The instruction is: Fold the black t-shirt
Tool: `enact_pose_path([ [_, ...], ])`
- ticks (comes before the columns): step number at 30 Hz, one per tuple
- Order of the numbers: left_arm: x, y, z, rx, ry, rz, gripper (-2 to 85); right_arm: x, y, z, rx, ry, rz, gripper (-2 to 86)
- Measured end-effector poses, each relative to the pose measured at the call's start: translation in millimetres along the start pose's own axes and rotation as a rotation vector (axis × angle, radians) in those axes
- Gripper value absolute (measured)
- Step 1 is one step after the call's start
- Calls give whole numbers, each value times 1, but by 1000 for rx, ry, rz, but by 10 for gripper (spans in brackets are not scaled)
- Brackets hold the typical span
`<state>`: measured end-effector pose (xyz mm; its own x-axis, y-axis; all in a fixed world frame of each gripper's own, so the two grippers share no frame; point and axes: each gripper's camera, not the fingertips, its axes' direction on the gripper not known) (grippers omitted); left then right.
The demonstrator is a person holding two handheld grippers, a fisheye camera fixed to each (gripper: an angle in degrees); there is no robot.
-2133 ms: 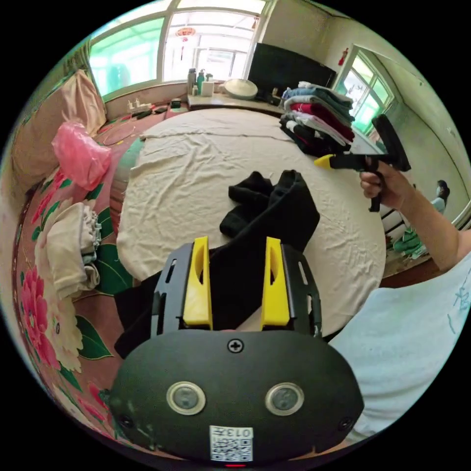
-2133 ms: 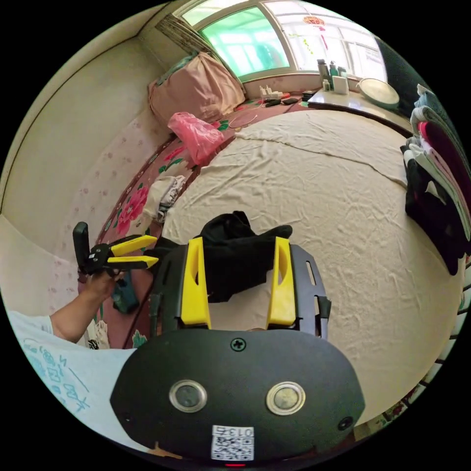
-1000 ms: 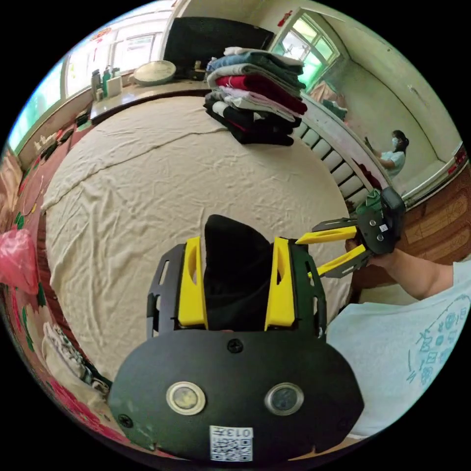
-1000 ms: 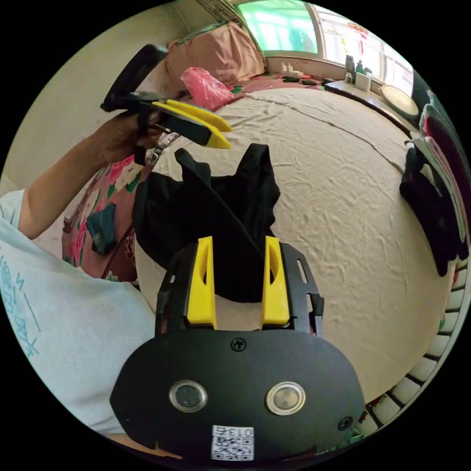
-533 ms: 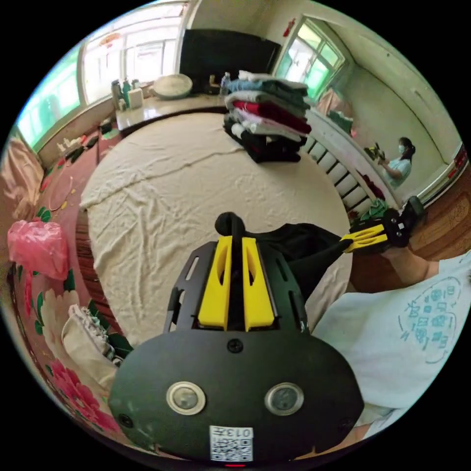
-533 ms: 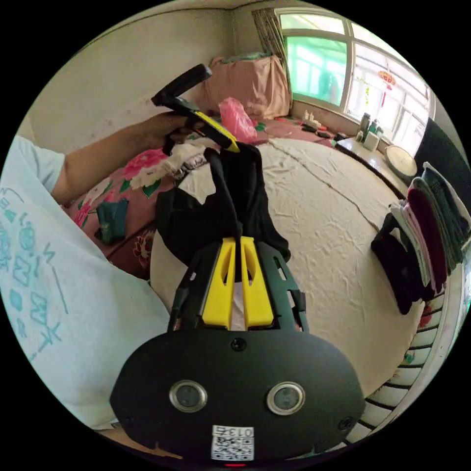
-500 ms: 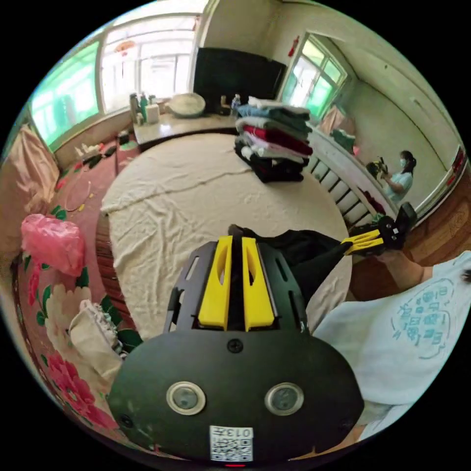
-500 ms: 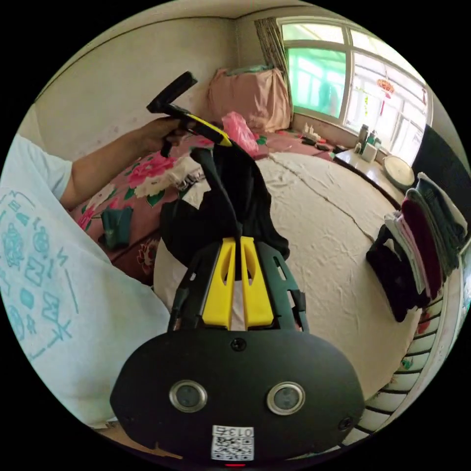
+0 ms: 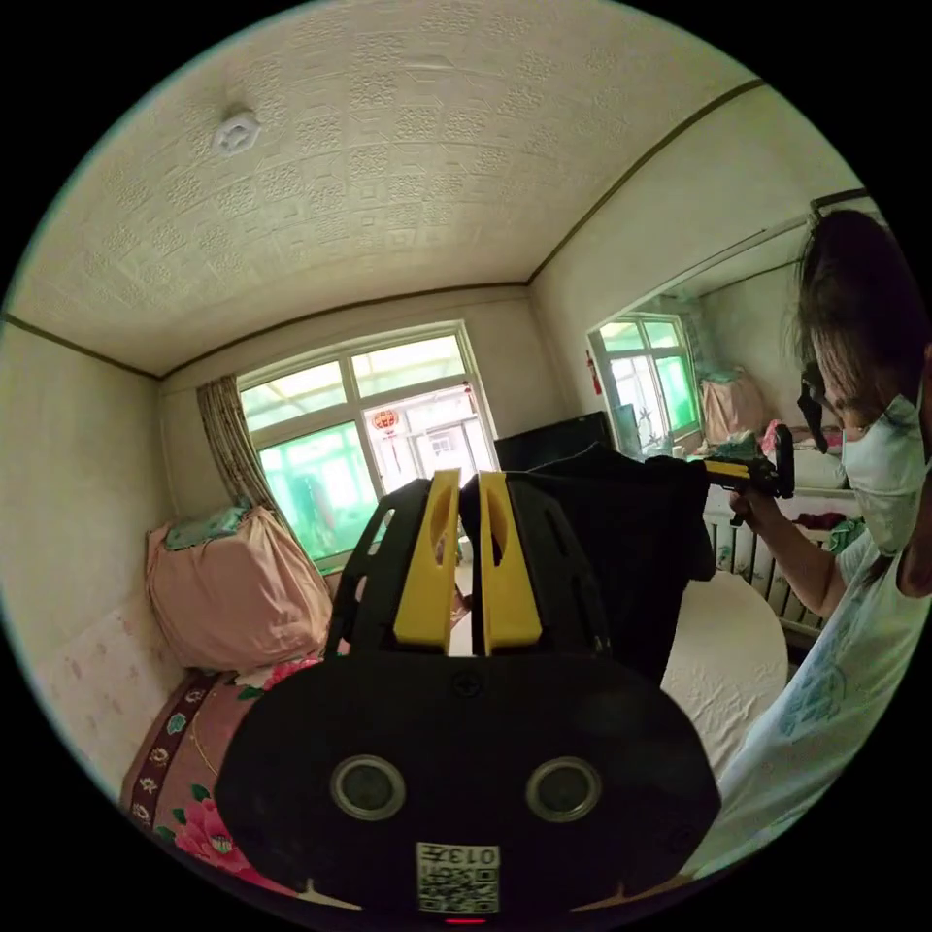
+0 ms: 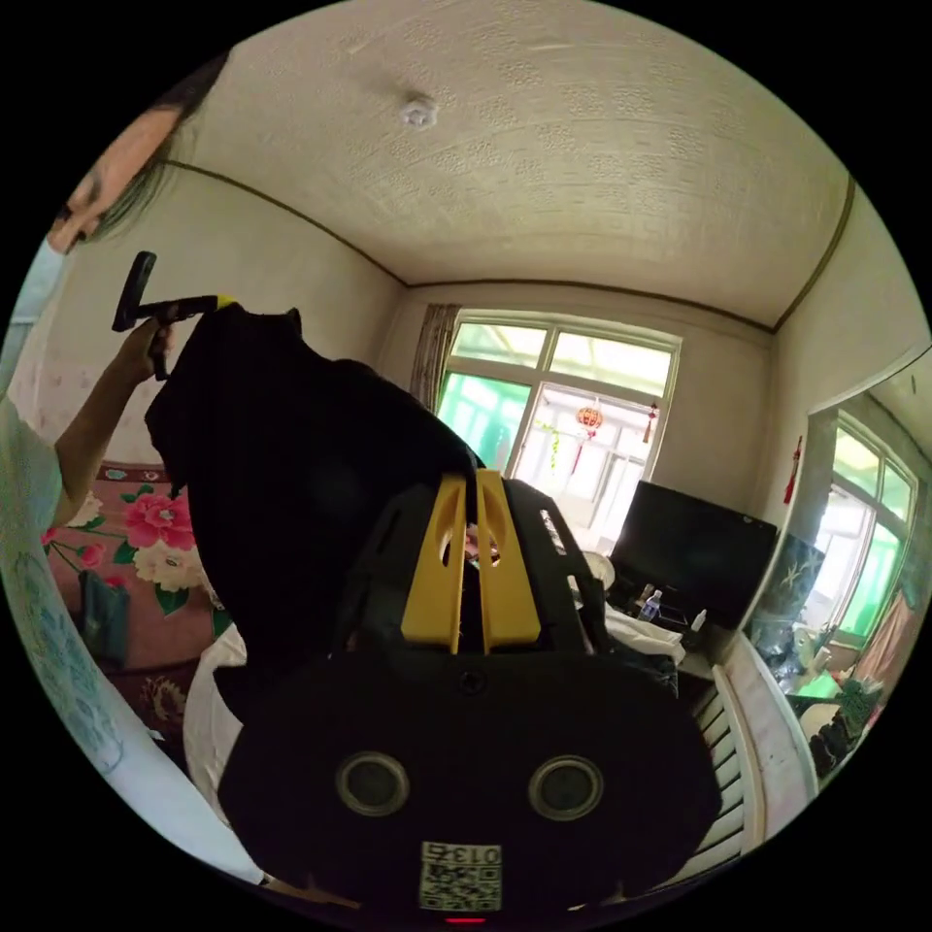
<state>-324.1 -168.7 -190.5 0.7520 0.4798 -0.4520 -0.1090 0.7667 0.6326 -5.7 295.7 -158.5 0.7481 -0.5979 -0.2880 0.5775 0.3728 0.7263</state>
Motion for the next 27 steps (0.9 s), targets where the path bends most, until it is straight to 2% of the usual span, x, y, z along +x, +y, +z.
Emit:
enact_pose_path([
  [3, 2, 17, -7, 20, 70, -32, 17, 5, -1, -49, 77, 52, 9, 9],
  [7, -5, 32, -3, 108, 323, -89, 16, 20, 0, -102, 87, 104, 31, 9],
  [8, -1, 35, 5, 125, 396, -90, 16, 22, 1, -116, 81, 172, 16, 10],
  [12, 28, 48, 50, 107, 625, -91, 16, 48, 17, -144, -51, 392, 73, 10],
  [17, 100, 84, 144, 86, 1077, -215, 16, 105, 36, -160, -234, 659, 184, 11],
  [20, 134, 96, 167, 127, 1153, -240, 15, 127, 21, -160, -241, 847, 105, 14],
  [22, 147, 100, 171, 141, 1173, -217, 15, 144, 9, -153, -218, 884, 86, 16],
  [27, 145, 133, 174, 73, 1098, -219, 16, 182, -7, -74, -190, 673, 44, 20],
])
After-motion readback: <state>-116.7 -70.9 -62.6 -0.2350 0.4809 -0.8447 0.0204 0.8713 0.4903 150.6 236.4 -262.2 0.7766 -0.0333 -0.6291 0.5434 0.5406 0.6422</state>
